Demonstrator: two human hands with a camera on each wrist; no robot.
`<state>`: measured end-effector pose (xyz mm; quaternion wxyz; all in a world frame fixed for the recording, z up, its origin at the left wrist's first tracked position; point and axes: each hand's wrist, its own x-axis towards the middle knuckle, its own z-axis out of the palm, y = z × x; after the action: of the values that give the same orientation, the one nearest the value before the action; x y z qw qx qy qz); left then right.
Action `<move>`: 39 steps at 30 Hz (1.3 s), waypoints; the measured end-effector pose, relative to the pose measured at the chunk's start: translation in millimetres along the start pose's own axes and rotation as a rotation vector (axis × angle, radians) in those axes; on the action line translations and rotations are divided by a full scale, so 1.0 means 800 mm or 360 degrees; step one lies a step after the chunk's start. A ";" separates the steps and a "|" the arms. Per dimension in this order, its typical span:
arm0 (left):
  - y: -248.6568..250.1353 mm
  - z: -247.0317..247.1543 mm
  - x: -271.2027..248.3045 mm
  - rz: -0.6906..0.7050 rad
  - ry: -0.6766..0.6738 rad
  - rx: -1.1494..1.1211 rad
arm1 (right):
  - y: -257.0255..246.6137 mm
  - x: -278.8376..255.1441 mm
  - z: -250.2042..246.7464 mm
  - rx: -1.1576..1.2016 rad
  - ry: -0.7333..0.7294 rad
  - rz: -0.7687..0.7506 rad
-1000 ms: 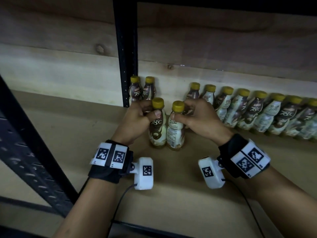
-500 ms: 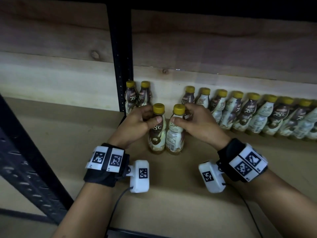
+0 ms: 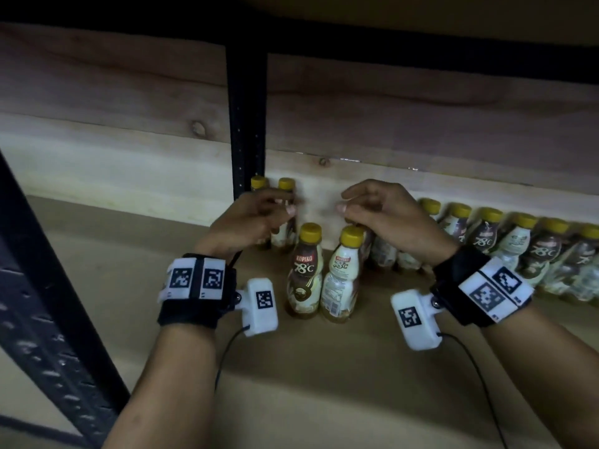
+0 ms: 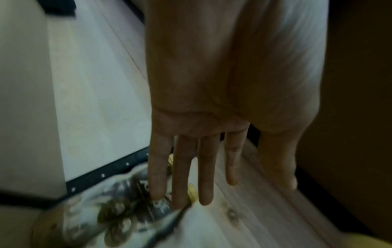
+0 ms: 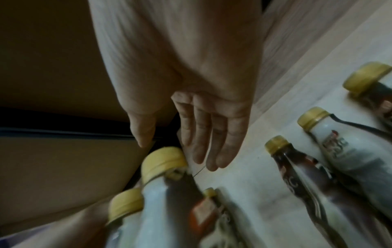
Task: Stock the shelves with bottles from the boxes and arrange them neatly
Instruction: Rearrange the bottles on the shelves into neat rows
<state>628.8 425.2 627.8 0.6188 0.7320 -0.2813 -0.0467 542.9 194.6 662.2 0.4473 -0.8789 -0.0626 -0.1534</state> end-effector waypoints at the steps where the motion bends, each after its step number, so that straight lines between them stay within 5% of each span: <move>1: -0.003 -0.006 0.008 -0.0004 0.0087 0.0056 | 0.000 0.012 -0.003 -0.0058 -0.0010 -0.0010; 9: -0.040 -0.039 0.081 -0.0193 0.0610 0.1041 | 0.036 0.109 0.025 -0.0617 -0.0338 -0.0032; 17: -0.052 -0.027 0.103 -0.0401 0.0769 0.1033 | 0.021 0.185 0.071 -0.0717 -0.0480 -0.0126; 21: -0.053 -0.021 0.100 -0.0396 0.0676 0.1123 | 0.017 0.192 0.084 -0.1119 -0.0572 -0.0278; 26: -0.054 -0.014 0.101 -0.0400 0.0577 0.1192 | 0.023 0.180 0.086 -0.0977 -0.0649 -0.0246; 39: -0.064 -0.011 0.100 -0.0325 0.0730 0.1119 | 0.037 0.156 0.044 -0.0838 -0.0324 -0.0032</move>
<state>717.6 399.7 604.1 0.3705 0.9138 -0.0614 0.1549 675.5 201.8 660.4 0.1936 -0.9750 -0.0738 -0.0797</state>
